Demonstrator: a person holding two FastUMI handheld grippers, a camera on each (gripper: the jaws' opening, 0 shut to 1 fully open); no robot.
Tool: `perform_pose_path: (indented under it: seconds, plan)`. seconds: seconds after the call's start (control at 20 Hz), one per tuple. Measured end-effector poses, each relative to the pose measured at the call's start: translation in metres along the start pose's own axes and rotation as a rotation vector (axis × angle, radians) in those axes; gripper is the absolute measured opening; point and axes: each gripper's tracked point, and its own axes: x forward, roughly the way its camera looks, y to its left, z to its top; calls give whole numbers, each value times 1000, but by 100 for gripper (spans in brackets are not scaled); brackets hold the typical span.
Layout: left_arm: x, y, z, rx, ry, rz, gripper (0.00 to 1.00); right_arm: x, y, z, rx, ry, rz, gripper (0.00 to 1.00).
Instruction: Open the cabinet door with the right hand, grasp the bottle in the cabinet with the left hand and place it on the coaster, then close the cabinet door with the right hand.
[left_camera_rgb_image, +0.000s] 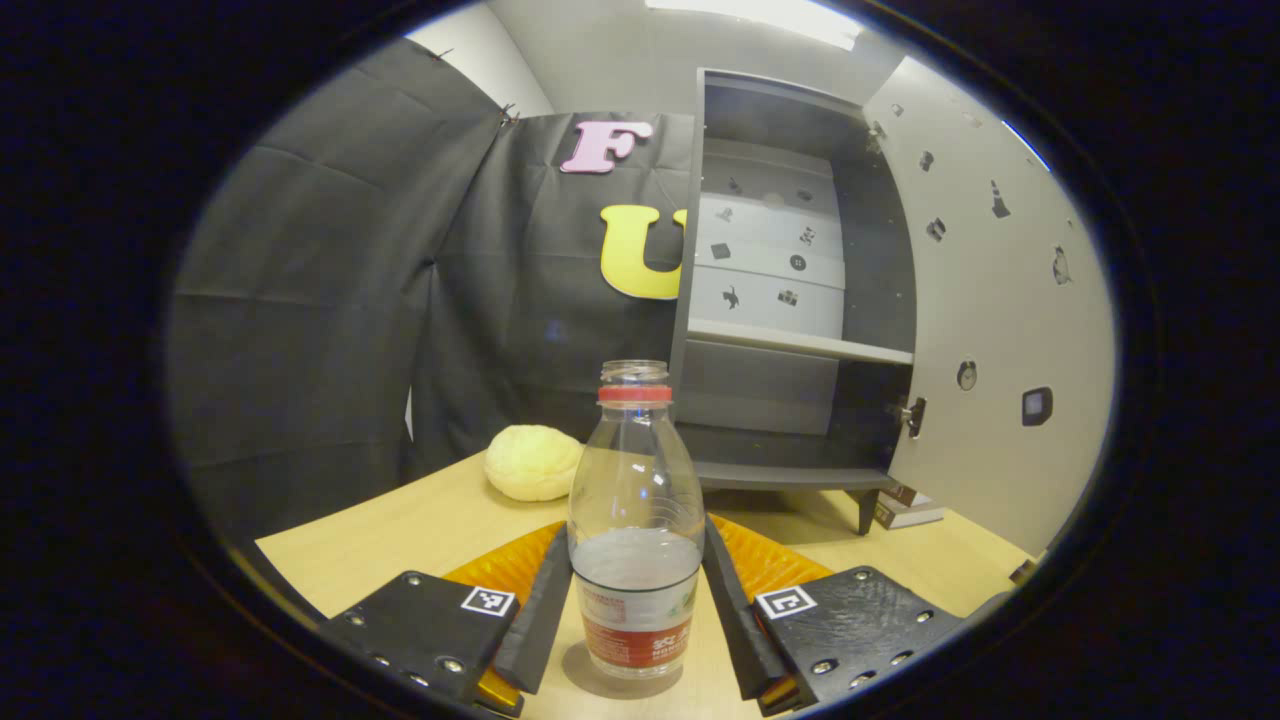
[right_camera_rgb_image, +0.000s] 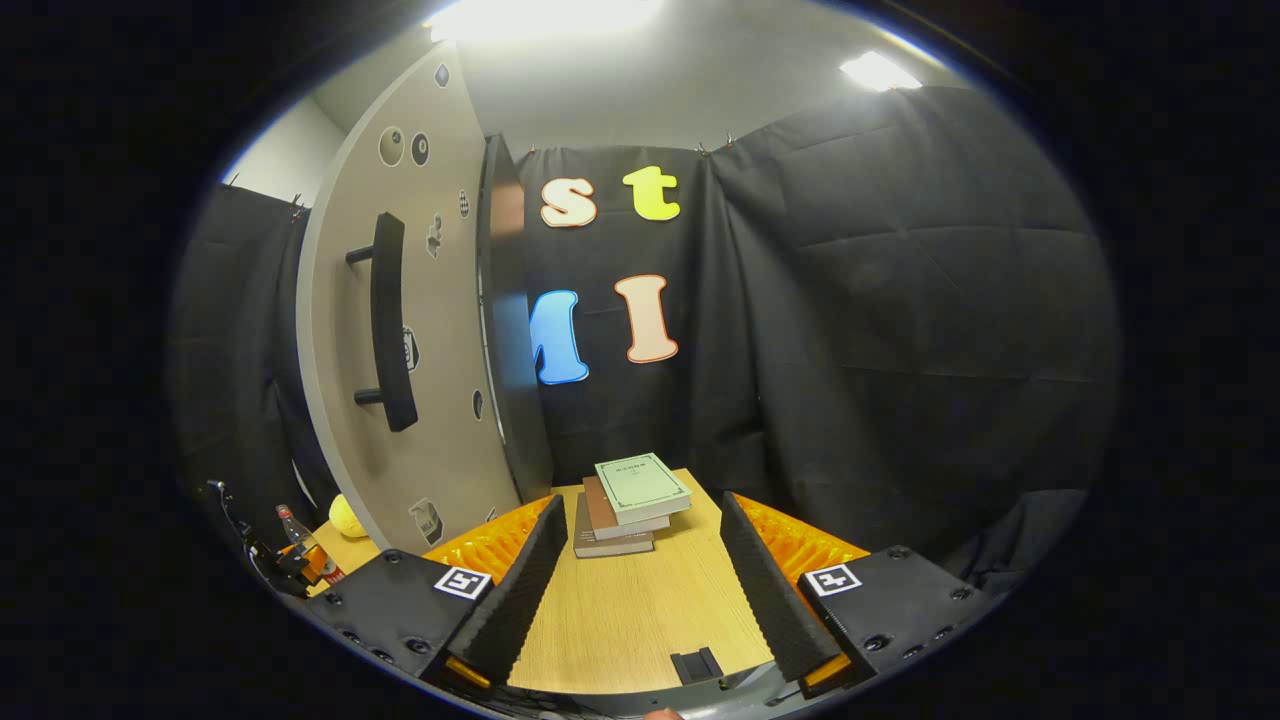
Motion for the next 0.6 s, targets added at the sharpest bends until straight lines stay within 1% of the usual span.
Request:
perform_pose_path:
  seconds: [0.05,0.15,0.25,0.3,0.35,0.4,0.5,0.55,0.6]
  plan:
    - [2,1,-6,2,5,5,72,0,1,-3,-3,8,2,98]
    - [3,1,-17,4,23,15,69,2,1,-7,-12,15,-1,98]
    - [5,-2,-21,9,21,24,70,5,1,-12,-19,26,1,98]
    - [5,-3,-22,23,15,27,72,6,2,-13,-16,31,8,98]
    - [6,-4,-25,38,16,29,70,7,3,-14,-11,33,11,98]
    - [7,-7,-29,49,22,29,72,7,3,-13,-10,32,14,98]
    - [4,-11,-35,54,30,29,72,9,2,-12,-28,26,9,98]
    - [2,-10,-38,56,36,33,70,10,3,-13,-40,26,10,98]
    - [1,-10,-42,57,49,39,73,11,4,-13,-47,29,13,98]
